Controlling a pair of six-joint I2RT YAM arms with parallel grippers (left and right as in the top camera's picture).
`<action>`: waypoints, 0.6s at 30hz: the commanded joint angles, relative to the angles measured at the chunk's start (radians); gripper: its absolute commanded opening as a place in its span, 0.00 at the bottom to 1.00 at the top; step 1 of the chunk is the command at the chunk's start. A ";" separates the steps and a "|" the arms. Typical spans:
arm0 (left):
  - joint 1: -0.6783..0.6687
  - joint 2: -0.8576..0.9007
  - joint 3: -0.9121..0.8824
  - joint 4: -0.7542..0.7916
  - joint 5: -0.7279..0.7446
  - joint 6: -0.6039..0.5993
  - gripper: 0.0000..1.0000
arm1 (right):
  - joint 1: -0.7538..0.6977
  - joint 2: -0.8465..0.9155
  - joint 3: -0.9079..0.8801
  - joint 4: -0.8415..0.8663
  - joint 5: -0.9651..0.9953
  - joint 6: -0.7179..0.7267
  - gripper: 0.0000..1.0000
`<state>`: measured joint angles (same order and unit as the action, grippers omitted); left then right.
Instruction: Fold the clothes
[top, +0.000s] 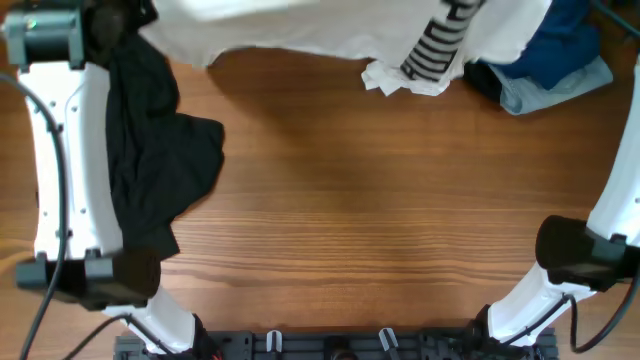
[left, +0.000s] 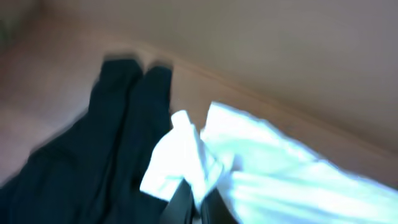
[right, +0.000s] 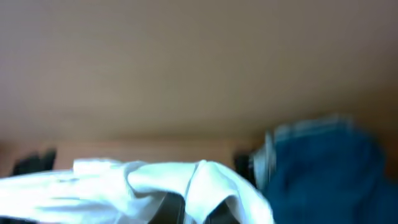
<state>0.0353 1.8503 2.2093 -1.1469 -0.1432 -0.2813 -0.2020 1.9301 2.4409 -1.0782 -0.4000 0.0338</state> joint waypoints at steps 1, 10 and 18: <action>0.016 0.045 0.001 -0.124 -0.011 0.016 0.04 | -0.012 -0.002 -0.053 -0.049 -0.005 -0.060 0.04; 0.016 -0.096 0.002 -0.140 0.019 0.016 0.04 | -0.013 -0.124 -0.019 -0.079 -0.049 -0.069 0.04; 0.012 -0.400 0.002 -0.037 0.019 0.016 0.04 | -0.015 -0.448 0.001 -0.067 0.090 -0.057 0.04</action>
<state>0.0406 1.5993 2.2021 -1.2053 -0.1215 -0.2771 -0.2092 1.6367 2.4001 -1.1511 -0.3927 -0.0174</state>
